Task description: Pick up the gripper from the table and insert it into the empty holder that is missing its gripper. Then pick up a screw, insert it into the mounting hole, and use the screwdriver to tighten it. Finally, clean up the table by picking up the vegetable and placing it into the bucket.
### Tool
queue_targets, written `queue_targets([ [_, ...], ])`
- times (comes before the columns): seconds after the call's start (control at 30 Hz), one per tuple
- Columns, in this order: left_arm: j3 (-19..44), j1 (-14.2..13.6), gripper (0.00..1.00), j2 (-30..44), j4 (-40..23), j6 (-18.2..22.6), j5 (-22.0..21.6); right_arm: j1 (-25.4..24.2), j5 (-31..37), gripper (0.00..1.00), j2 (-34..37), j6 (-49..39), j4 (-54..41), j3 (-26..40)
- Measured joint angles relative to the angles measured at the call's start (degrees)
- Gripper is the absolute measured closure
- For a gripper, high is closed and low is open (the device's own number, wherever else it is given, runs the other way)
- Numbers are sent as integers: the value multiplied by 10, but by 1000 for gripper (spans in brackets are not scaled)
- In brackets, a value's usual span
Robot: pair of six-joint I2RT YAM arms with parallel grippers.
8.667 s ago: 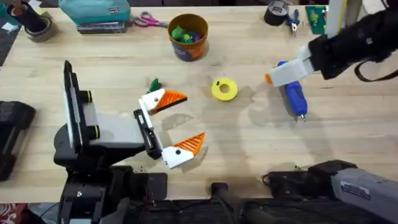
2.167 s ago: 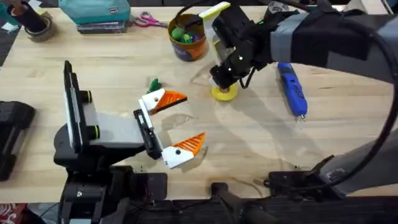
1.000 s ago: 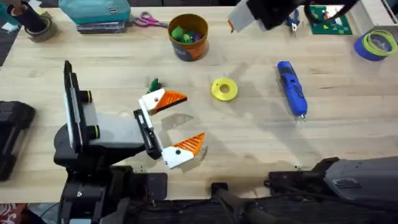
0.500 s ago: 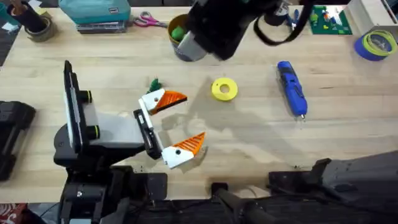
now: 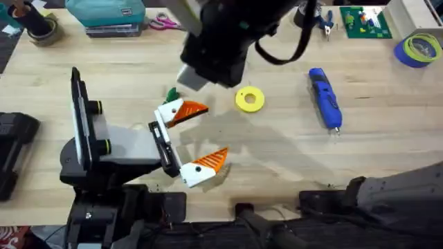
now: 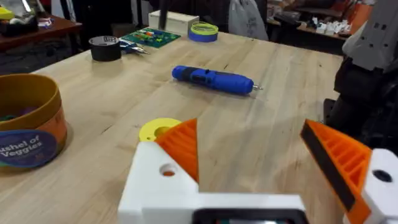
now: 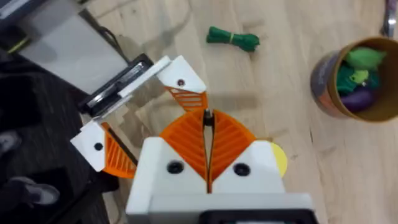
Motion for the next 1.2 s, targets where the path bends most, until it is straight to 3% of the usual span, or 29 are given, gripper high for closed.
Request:
queue_targets([
  [0.47,0,0,15,0,0,0,0,16,-55,996,5,-113,0,0],
  [1.2,0,0,15,0,0,0,0,16,-59,996,48,-133,1,0],
])
